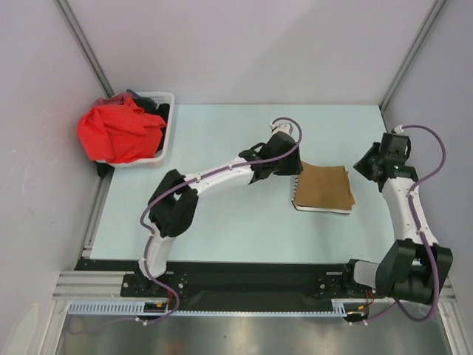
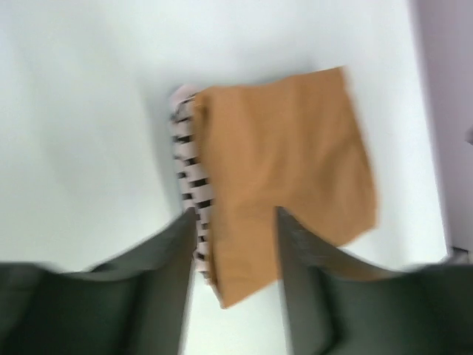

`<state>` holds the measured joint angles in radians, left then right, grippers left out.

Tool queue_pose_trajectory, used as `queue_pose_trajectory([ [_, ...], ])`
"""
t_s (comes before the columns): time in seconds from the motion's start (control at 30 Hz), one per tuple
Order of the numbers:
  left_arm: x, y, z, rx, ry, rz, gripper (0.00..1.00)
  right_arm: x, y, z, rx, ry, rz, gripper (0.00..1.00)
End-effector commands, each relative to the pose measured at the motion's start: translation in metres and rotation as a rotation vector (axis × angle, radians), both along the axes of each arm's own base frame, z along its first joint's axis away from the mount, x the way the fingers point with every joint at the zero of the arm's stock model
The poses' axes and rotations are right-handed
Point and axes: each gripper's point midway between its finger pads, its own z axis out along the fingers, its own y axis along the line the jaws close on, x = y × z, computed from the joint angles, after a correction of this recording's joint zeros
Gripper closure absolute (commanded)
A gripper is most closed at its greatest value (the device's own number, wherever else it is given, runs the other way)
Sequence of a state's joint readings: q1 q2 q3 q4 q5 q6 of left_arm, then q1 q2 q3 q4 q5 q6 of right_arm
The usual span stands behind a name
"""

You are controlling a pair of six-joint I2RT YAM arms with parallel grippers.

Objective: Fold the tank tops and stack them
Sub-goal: Neatly place the folded tank top to the corner

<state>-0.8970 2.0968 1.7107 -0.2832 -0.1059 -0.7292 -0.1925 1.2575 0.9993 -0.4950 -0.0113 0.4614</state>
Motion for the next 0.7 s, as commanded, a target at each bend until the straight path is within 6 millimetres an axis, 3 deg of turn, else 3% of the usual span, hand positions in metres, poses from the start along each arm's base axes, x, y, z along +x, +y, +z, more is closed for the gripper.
queue_pose_trajectory([
  [0.0, -0.013, -0.03, 0.061, -0.173, -0.074, -0.104, 0.55, 0.007, 0.047, 0.009, 0.201, -0.092, 0.177, 0.81],
  [0.03, -0.015, -0.04, 0.066, -0.219, -0.079, -0.128, 0.6, 0.007, 0.054, 0.006, 0.237, -0.097, 0.197, 0.9],
  [0.07, -0.016, -0.047, 0.057, -0.227, -0.059, -0.138, 0.72, 0.006, 0.065, 0.0, 0.301, -0.106, 0.225, 0.94],
  [0.1, -0.02, -0.055, 0.054, -0.255, -0.033, -0.162, 0.76, 0.006, 0.07, -0.005, 0.333, -0.105, 0.239, 0.98],
  [0.17, -0.016, -0.069, 0.036, -0.253, -0.005, -0.171, 0.81, 0.001, 0.082, -0.025, 0.418, -0.08, 0.265, 1.0],
  [0.27, -0.006, -0.071, 0.005, -0.208, 0.033, -0.145, 0.84, -0.012, 0.084, -0.055, 0.52, -0.054, 0.236, 1.0],
  [0.4, 0.012, -0.059, -0.026, -0.173, 0.06, -0.099, 0.85, -0.035, 0.058, -0.092, 0.47, 0.011, 0.106, 1.0],
  [0.47, 0.028, -0.051, -0.035, -0.163, 0.063, -0.076, 0.85, -0.042, 0.046, -0.098, 0.461, 0.014, 0.065, 1.0],
  [0.53, 0.041, -0.041, -0.04, -0.136, 0.064, -0.066, 0.85, -0.044, 0.03, -0.095, 0.447, -0.008, 0.026, 1.0],
  [0.6, 0.05, -0.041, -0.027, -0.135, 0.025, -0.088, 0.81, -0.045, 0.024, -0.09, 0.424, -0.006, 0.014, 1.0],
  [0.63, 0.052, -0.041, -0.021, -0.131, 0.005, -0.096, 0.79, -0.04, 0.019, -0.078, 0.398, -0.032, 0.014, 1.0],
  [0.67, 0.054, -0.039, -0.003, -0.136, -0.034, -0.096, 0.7, -0.04, 0.017, -0.074, 0.378, -0.034, 0.013, 1.0],
])
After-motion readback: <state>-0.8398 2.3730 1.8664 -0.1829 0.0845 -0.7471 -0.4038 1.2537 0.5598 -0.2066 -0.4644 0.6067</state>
